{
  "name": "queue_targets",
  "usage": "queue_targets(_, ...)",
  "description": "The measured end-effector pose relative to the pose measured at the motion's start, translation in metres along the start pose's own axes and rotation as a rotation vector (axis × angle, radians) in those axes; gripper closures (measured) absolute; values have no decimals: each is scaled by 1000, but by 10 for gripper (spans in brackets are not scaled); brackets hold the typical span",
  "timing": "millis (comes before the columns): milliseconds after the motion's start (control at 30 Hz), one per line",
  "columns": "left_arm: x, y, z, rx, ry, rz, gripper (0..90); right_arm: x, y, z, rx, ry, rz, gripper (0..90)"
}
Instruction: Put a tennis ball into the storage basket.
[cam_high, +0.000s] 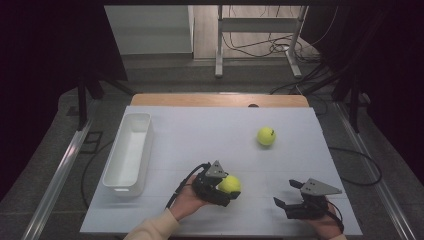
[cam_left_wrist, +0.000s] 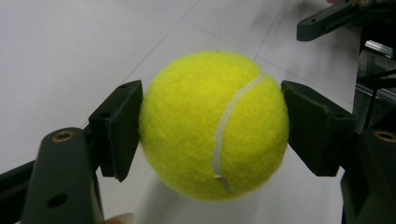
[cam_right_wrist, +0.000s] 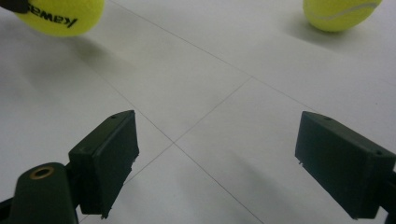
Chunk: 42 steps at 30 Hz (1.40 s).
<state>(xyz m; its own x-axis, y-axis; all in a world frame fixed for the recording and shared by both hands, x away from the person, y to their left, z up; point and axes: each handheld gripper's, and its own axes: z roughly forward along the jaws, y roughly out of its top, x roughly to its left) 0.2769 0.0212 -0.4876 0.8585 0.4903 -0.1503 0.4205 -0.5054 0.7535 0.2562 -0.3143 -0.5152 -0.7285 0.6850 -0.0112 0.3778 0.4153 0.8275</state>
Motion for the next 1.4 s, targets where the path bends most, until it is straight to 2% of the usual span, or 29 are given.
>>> queue_targets(1400, 3, 13, -47, -159, 29, -6, 258, 0, 0, 1, -5, 1, -3, 138)
